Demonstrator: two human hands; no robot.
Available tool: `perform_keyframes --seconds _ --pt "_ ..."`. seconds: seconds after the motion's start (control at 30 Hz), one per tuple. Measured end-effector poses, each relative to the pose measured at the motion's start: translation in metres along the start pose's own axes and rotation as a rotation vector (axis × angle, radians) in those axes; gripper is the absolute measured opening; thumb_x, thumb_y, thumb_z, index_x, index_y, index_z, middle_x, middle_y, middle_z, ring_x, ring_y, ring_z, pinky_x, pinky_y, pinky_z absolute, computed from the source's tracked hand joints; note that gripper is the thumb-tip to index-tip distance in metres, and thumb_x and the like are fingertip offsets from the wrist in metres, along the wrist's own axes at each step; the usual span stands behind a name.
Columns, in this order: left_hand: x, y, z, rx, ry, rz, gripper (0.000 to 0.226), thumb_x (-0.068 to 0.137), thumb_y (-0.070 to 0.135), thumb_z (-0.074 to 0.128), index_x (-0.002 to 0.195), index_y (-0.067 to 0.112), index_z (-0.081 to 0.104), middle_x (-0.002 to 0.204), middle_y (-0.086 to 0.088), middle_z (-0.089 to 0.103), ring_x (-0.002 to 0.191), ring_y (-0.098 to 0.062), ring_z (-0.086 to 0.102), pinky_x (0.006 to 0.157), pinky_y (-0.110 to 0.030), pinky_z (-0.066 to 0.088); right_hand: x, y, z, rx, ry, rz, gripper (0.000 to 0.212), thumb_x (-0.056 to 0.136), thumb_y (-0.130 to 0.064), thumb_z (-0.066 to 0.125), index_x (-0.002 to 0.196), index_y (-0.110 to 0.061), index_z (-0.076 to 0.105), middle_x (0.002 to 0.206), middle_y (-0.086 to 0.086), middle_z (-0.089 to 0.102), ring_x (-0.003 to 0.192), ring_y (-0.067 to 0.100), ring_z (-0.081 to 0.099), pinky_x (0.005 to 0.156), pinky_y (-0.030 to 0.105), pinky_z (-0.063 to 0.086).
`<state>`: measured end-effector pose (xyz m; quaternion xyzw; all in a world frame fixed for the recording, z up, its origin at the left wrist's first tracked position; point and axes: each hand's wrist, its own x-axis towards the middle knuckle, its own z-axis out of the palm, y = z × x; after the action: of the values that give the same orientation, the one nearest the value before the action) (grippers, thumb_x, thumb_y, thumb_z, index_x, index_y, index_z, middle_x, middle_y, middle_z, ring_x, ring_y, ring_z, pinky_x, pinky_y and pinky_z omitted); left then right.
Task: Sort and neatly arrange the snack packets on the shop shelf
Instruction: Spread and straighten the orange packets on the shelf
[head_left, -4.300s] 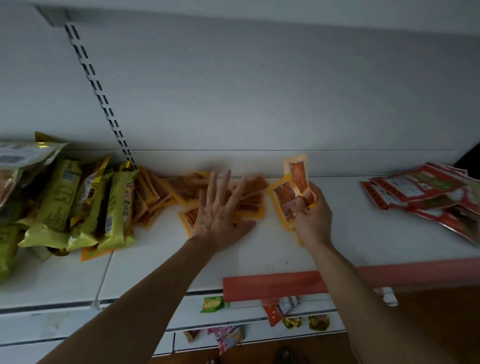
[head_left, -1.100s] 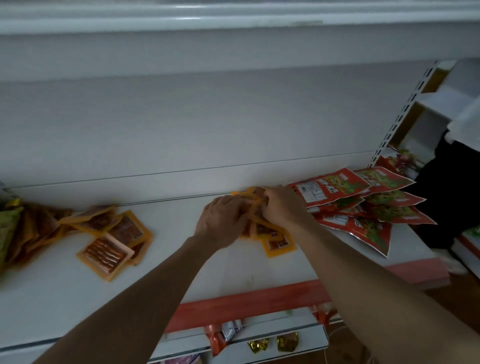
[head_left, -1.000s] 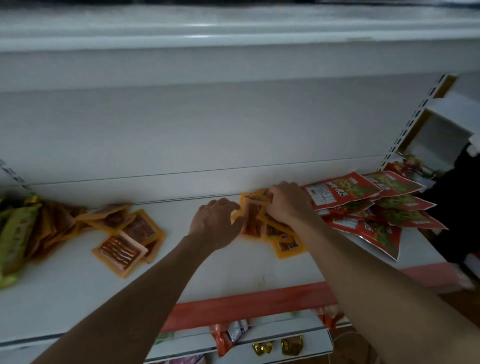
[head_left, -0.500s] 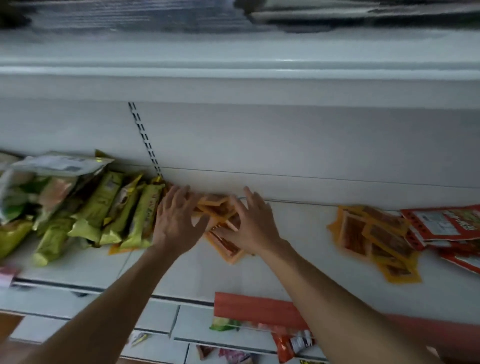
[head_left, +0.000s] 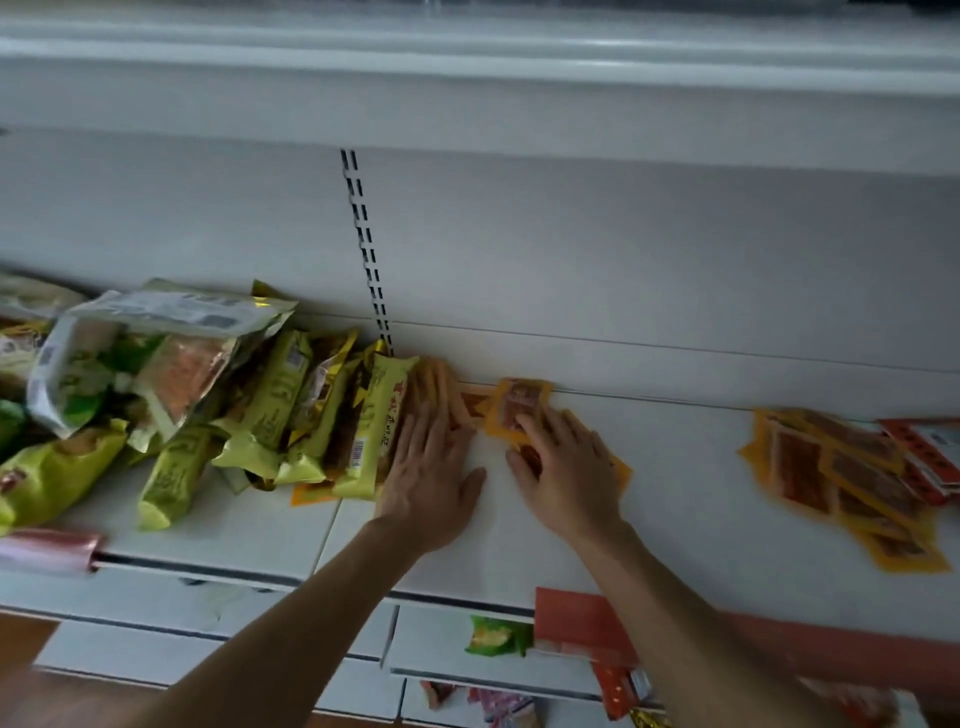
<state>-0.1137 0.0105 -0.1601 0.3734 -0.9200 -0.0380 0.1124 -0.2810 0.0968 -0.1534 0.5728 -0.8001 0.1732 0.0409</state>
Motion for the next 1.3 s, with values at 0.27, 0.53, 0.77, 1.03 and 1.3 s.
perform_keyframes --seconds 0.27,0.53,0.77,1.03,1.3 --pt "0.031 -0.01 -0.008 -0.269 0.072 -0.169 0.079 0.084 0.062 0.053 0.152 0.032 0.025 0.164 -0.002 0.005 0.15 -0.033 -0.003 0.12 -0.05 0.006 -0.006 0.007 -0.001 -0.096 -0.193 0.156 0.086 0.08 -0.085 0.022 0.152 -0.038 0.019 0.162 0.009 0.017 0.148 0.033 0.013 0.114 0.057 0.013" --pt "0.04 -0.008 -0.002 -0.202 0.055 -0.151 0.057 0.094 0.047 0.05 0.147 0.031 0.039 0.16 -0.007 0.024 0.146 -0.039 0.016 0.12 -0.049 0.015 -0.001 0.009 -0.007 -0.129 -0.019 0.128 0.051 0.096 -0.046 0.046 0.142 -0.024 0.046 0.132 0.008 0.057 0.121 0.033 0.05 0.096 0.047 0.041" --pt "0.029 -0.004 0.0 -0.27 0.242 0.07 0.049 0.078 0.005 0.068 0.125 0.017 0.066 0.132 -0.008 0.061 0.127 -0.039 0.05 0.1 -0.049 0.046 -0.003 0.017 -0.018 -0.118 -0.043 0.166 0.045 0.093 -0.032 0.054 0.136 -0.022 0.051 0.117 0.011 0.057 0.102 0.036 0.052 0.074 0.042 0.045" --pt "0.034 0.0 0.006 -0.166 0.065 -0.083 0.049 0.089 0.045 0.054 0.137 0.034 0.05 0.155 -0.007 0.033 0.146 -0.033 0.02 0.118 -0.055 0.005 -0.011 0.022 -0.021 -0.004 -0.016 0.263 0.047 0.09 -0.036 0.057 0.135 -0.025 0.05 0.111 0.01 0.055 0.099 0.032 0.052 0.065 0.033 0.038" --pt "0.035 0.009 -0.01 -0.247 0.08 0.054 0.056 0.088 0.003 0.052 0.139 0.026 0.052 0.147 0.007 0.046 0.13 -0.022 0.048 0.091 -0.033 0.047 -0.011 0.034 -0.029 0.193 0.035 0.261 0.042 0.088 -0.027 0.062 0.13 -0.027 0.056 0.107 0.004 0.058 0.096 0.024 0.058 0.071 0.031 0.045"
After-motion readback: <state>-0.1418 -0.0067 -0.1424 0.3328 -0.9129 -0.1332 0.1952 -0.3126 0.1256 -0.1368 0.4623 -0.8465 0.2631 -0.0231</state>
